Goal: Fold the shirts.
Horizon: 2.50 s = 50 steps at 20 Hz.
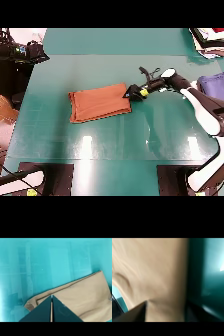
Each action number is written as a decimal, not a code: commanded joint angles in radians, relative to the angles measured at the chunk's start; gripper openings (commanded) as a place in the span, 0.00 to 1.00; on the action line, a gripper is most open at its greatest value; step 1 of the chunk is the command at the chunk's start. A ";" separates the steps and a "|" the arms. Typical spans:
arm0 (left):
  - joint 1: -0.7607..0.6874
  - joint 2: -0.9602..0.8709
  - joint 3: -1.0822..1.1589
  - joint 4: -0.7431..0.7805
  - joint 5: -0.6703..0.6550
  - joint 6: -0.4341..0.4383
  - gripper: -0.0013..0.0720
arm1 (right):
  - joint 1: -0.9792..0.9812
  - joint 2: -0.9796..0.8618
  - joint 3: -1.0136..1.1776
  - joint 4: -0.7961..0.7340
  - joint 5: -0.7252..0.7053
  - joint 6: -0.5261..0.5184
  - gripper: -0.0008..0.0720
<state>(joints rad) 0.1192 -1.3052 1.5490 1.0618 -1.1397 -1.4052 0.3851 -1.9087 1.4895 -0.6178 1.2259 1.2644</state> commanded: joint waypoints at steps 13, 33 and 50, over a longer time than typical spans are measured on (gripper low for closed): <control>-0.310 -0.001 0.000 -0.030 0.070 -0.001 0.05 | -0.280 0.071 0.449 -0.146 0.037 0.056 0.03; -0.447 -0.001 0.000 -0.037 0.196 -0.002 0.05 | -0.988 0.381 0.449 -0.187 -0.008 0.056 0.03; -0.447 -0.001 0.000 -0.035 0.178 0.000 0.05 | -1.283 0.593 0.013 -0.741 0.282 0.101 0.03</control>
<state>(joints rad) -0.3271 -1.3056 1.5486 1.0260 -0.9607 -1.4059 -0.8551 -1.3506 1.6279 -1.2270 1.4899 1.3617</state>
